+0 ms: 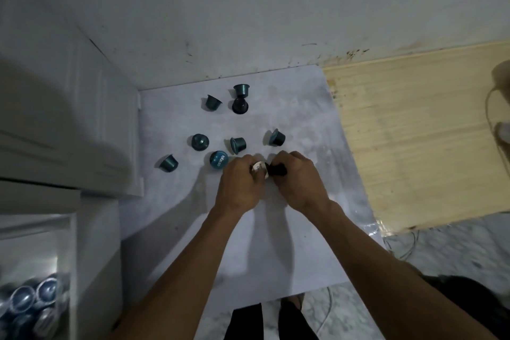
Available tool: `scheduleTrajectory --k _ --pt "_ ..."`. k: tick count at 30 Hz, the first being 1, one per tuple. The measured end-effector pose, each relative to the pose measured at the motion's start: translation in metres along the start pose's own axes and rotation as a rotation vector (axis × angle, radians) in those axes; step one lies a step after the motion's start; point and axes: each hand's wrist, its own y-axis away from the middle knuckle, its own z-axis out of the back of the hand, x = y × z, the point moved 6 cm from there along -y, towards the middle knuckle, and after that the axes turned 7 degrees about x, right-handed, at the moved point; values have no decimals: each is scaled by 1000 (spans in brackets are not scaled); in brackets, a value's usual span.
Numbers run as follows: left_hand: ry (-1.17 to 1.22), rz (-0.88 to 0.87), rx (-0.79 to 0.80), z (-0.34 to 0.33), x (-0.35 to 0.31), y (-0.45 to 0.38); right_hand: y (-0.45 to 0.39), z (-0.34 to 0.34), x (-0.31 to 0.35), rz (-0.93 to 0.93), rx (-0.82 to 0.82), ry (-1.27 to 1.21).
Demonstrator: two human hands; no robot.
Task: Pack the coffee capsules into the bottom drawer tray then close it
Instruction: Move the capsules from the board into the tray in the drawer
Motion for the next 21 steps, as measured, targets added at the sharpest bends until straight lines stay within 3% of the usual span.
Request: scheduleTrajectory --k 7,15,21 --pt "57 65 -62 1 3 0 25 2 -30 104 -101 -130" --pt "74 -44 -183 -16 6 24 41 9 -50 115 -343 -190" --pt "51 -62 -287 -21 9 26 39 2 -52 187 -389 -144"
